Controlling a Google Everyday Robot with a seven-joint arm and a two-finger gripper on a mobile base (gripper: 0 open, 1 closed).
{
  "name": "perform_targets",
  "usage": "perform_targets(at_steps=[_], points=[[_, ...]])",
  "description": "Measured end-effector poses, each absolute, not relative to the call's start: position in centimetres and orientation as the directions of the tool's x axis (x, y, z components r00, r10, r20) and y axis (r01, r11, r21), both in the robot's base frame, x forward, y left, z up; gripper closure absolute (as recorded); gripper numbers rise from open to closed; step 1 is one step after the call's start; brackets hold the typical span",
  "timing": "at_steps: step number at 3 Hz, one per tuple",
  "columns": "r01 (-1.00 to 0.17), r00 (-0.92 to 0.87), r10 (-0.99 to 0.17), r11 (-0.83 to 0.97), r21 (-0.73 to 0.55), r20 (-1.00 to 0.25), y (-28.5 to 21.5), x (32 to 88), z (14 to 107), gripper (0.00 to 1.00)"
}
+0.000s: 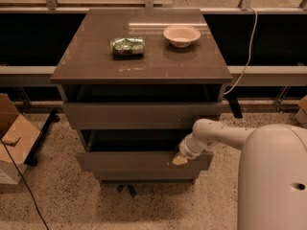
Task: Open middle drawer
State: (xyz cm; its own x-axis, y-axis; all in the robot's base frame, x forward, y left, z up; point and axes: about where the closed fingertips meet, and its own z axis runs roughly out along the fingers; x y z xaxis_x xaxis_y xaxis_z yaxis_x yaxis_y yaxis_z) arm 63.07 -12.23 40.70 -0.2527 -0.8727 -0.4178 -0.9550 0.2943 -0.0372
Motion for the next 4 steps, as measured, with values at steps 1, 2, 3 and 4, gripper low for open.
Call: perform_targets(at_steps=[1, 2, 3, 4], points=[[-0.955, -0.253, -0.873, 0.294, -0.037, -0.418, -12.2, 63.1, 40.8, 0.86], [-0.961, -0.263, -0.871, 0.277, 0.027, -0.414, -11.7, 59.4, 40.0, 0.85], [-0.961, -0.263, -0.871, 0.277, 0.028, -0.414, -11.7, 59.4, 40.5, 0.62], [-0.954, -0.296, -0.858, 0.286, 0.089, -0.42, -11.1, 56.8, 39.9, 0.31]])
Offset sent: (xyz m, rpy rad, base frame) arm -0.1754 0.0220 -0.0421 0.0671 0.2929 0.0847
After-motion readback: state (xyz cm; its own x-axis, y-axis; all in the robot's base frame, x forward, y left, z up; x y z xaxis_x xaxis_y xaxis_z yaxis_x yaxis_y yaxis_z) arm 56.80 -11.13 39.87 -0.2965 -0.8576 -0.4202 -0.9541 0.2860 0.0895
